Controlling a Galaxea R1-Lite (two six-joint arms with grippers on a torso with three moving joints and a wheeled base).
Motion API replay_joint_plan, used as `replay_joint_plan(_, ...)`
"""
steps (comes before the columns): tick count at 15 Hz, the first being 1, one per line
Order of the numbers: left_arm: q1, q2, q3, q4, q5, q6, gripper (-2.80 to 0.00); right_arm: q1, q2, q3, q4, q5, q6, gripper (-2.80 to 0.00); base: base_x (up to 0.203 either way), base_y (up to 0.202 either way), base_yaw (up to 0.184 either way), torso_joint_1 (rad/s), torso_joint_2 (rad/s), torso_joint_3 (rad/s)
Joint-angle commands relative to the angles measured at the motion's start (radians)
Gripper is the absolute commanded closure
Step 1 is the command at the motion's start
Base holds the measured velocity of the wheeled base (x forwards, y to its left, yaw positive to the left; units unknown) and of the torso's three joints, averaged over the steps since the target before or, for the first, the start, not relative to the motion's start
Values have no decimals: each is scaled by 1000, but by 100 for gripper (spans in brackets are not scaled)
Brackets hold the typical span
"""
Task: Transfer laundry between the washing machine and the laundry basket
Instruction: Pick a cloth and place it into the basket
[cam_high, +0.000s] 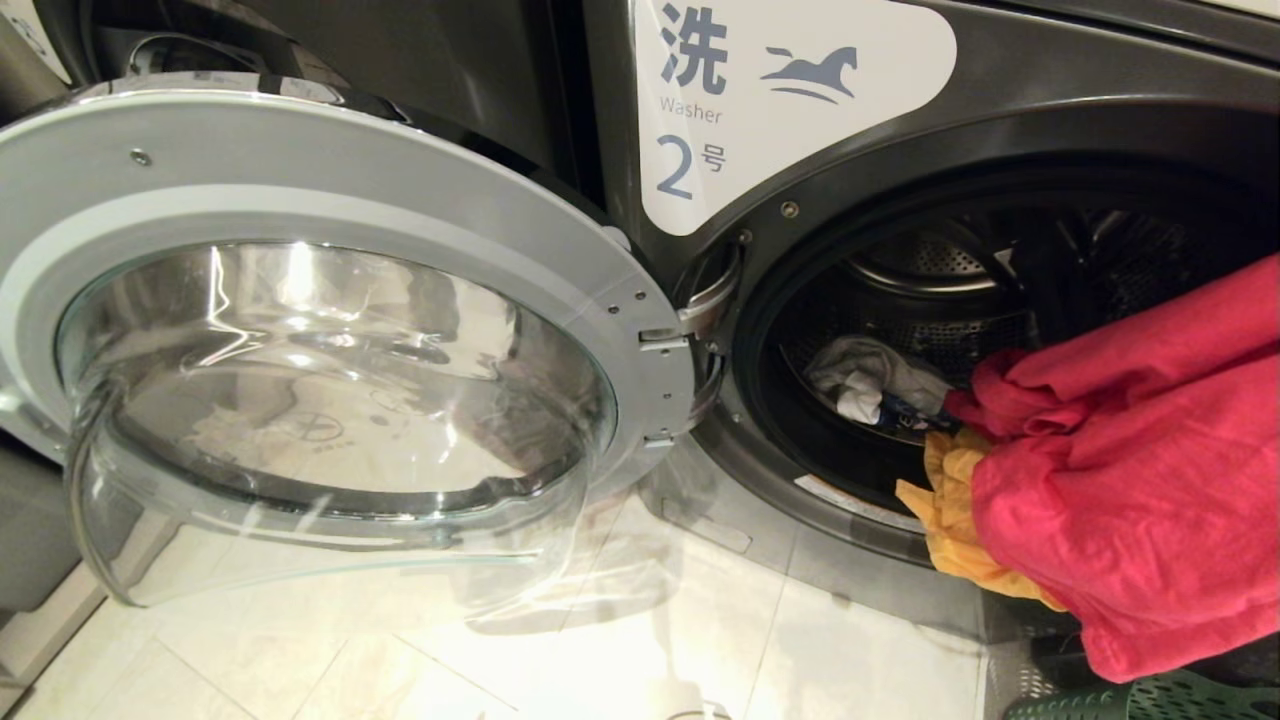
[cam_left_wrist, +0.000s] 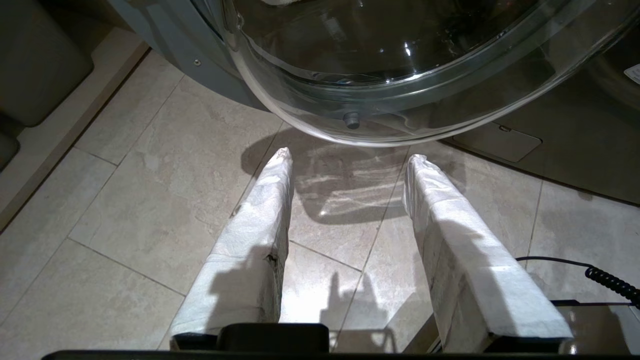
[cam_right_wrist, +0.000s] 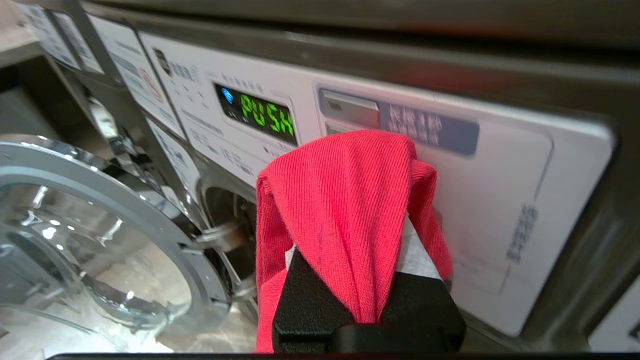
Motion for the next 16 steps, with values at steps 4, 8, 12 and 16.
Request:
replay_joint_plan(4, 0, 1, 1, 0, 0, -1, 0, 0, 28, -82, -3, 40, -54, 0, 0, 0, 0, 0, 0, 0)
replay_joint_plan(8, 0, 0, 0, 0, 0, -1, 0, -1, 27, -110, -6, 102, -106, 0, 0, 0, 0, 0, 0, 0)
replay_joint_plan(12, 0, 0, 1, 0, 0, 0, 0, 0, 2, -97, -6, 132, -125, 0, 0, 0, 0, 0, 0, 0)
replay_joint_plan(16, 0, 1, 0, 0, 0, 0, 0, -3, -15, -102, -7, 250, -176, 0, 0, 0, 0, 0, 0, 0)
